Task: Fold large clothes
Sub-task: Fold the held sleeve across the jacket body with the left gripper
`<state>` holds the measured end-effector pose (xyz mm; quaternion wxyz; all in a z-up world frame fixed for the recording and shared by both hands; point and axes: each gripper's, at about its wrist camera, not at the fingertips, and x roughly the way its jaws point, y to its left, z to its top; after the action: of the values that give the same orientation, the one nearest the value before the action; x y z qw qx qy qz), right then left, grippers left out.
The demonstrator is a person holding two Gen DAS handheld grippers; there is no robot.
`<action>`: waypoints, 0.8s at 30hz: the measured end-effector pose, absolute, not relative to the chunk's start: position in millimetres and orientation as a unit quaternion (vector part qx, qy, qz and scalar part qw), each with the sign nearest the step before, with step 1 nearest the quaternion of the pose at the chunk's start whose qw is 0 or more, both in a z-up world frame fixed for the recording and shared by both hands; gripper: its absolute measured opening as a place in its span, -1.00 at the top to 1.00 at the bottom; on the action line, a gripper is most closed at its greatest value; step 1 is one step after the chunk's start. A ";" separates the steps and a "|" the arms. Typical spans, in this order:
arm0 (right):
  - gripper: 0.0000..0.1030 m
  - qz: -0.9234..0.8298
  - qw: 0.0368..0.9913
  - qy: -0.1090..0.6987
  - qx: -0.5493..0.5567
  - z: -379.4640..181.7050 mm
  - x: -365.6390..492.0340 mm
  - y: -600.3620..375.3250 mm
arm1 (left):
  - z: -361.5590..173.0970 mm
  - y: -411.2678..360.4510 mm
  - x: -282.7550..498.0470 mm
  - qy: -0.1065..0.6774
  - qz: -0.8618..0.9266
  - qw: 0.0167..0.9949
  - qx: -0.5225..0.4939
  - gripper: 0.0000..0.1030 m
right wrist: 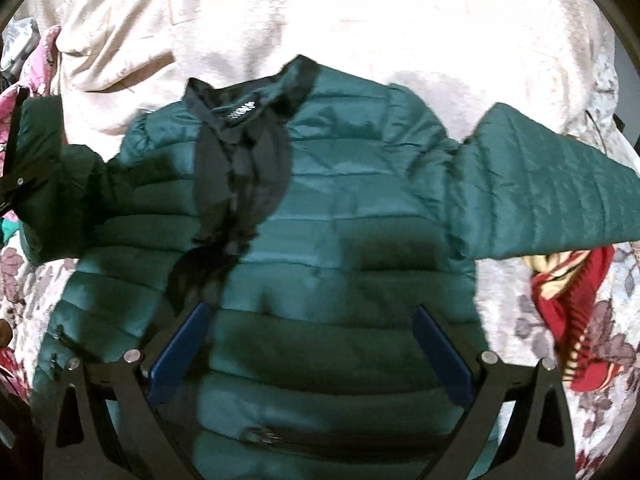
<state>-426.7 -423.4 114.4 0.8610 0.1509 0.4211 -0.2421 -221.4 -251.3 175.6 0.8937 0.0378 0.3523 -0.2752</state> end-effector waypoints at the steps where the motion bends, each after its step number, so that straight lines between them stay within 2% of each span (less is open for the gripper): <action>1: -0.99 -0.246 0.859 0.423 0.150 112.9 -429.8 -427.7 | 171.5 -264.2 -224.3 0.357 -0.281 0.890 0.044 1.00; 10: -0.99 -0.270 0.843 0.435 0.165 100.3 -451.5 -459.6 | 131.1 -339.8 -229.5 0.389 -0.306 0.865 0.086 1.00; 17: -0.99 -0.280 0.837 0.437 0.175 96.8 -469.4 -471.3 | 81.4 -360.4 -220.9 0.434 -0.298 0.844 0.106 1.00; 19: -0.99 -0.281 0.836 0.436 0.178 96.7 -472.4 -473.1 | 80.7 -358.5 -223.7 0.433 -0.321 0.835 0.114 0.70; 24: -0.99 -0.277 0.843 0.416 0.199 105.9 -474.1 -474.5 | 117.5 -323.0 -240.4 0.421 -0.382 0.818 0.091 0.57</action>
<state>-474.1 -474.5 105.9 0.8434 0.1986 0.4157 -0.2765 -240.4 -323.0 117.5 0.8176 0.0907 0.4211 -0.3821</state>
